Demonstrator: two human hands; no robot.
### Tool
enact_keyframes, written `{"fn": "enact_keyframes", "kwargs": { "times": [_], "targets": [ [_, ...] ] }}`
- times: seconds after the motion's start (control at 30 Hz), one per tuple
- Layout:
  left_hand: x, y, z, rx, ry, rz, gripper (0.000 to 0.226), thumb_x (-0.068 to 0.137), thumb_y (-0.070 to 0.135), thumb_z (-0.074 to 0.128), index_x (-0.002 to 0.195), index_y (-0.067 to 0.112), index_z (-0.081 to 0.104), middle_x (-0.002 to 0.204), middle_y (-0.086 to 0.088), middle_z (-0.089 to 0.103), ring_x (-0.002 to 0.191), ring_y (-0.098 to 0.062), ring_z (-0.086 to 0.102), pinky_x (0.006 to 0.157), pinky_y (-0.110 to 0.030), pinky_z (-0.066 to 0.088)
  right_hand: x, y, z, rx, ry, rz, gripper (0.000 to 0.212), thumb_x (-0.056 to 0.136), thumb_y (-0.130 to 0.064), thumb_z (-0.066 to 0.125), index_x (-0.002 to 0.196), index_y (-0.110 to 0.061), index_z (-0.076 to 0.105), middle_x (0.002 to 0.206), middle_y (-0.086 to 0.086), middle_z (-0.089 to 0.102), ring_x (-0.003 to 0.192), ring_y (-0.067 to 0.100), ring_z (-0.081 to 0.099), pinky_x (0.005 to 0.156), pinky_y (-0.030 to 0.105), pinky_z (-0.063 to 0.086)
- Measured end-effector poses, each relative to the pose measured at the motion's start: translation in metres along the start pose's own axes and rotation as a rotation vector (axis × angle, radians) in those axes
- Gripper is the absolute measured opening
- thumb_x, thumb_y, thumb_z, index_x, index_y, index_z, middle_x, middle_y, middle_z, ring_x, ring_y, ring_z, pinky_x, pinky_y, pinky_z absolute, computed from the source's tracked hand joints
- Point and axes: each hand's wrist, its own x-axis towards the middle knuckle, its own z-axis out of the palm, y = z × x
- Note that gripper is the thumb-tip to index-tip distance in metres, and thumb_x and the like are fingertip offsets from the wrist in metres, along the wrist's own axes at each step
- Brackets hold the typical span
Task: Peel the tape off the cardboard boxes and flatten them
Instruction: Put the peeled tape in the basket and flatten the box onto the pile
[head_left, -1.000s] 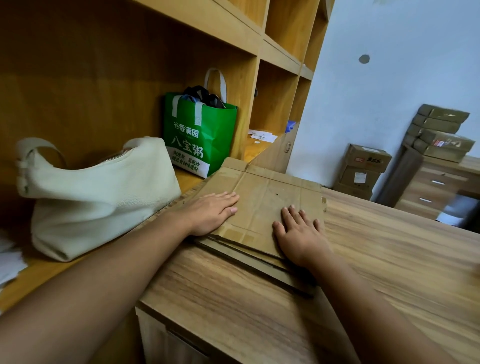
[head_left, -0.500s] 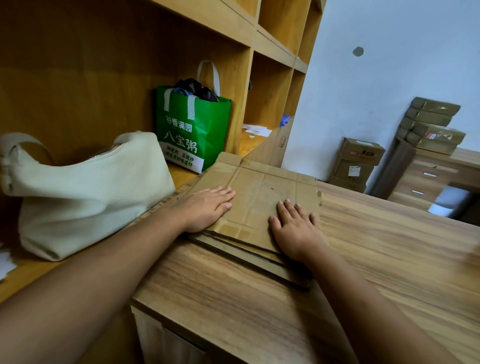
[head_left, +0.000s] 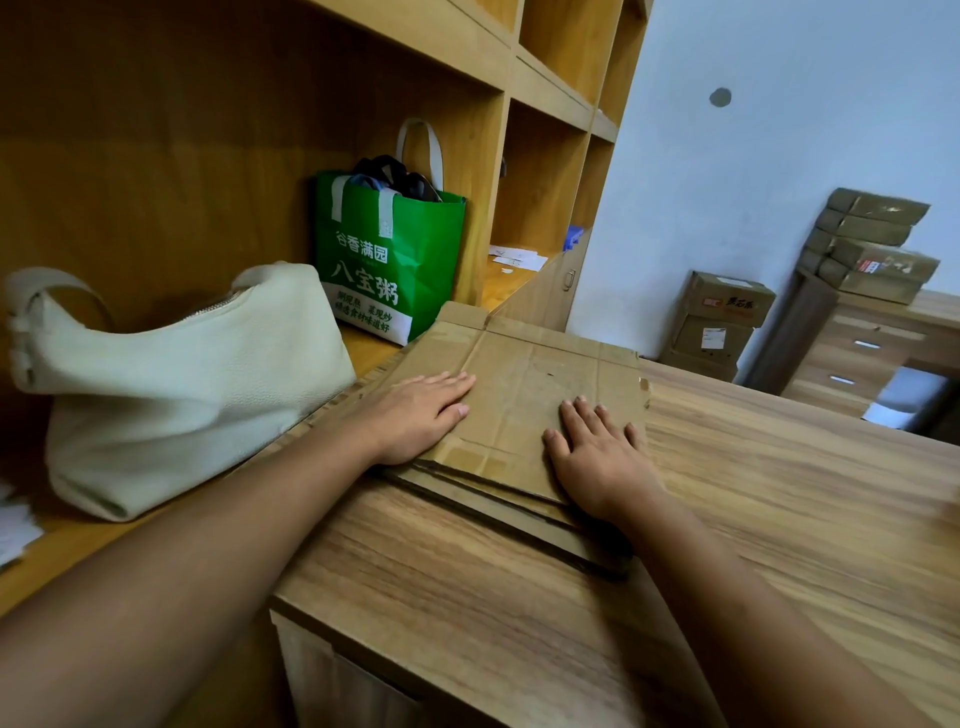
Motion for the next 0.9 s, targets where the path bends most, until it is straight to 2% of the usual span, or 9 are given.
{"fn": "enact_keyframes", "kwargs": {
  "times": [0.57,0.77,0.83,0.9],
  "targets": [
    [0.001,0.000,0.002,-0.014,0.016,-0.010,0.051,0.107,0.047,0.026,0.157,0.036,0.023,0.163,0.017,0.019,0.149,-0.002,0.016,0.119,-0.025,0.010,0.003,0.003,0.002,-0.012,-0.025,-0.006,0.064,0.105,-0.057,0.012,0.162,-0.029,0.002,0.170,-0.008,-0.005,0.156,0.014,-0.008,0.126,0.044,-0.007],
    [0.002,0.004,-0.001,-0.026,0.022,-0.022,0.052,0.106,0.046,0.034,0.156,0.032,0.030,0.163,0.013,0.025,0.149,-0.005,0.022,0.118,-0.026,0.015,0.000,0.001,-0.001,0.020,-0.011,-0.016,0.065,0.105,-0.058,0.014,0.162,-0.028,0.005,0.170,-0.006,-0.004,0.156,0.015,-0.006,0.126,0.045,-0.006],
    [0.002,0.011,-0.007,0.065,0.002,-0.020,0.050,0.107,0.043,0.034,0.155,0.029,0.034,0.162,0.009,0.029,0.148,-0.008,0.027,0.118,-0.029,0.022,-0.004,0.000,-0.004,0.055,0.008,-0.026,0.064,0.106,-0.057,0.017,0.162,-0.027,0.011,0.170,-0.003,0.002,0.157,0.017,-0.001,0.127,0.046,-0.003],
    [0.003,0.018,-0.014,0.229,0.006,-0.010,0.043,0.107,0.041,0.034,0.147,0.030,0.047,0.155,0.005,0.043,0.140,-0.014,0.042,0.114,-0.035,0.036,-0.013,-0.005,-0.011,0.050,0.086,-0.050,0.057,0.107,-0.051,0.024,0.156,-0.024,0.033,0.165,0.003,0.026,0.154,0.023,0.020,0.127,0.045,0.009]
  ]
}}
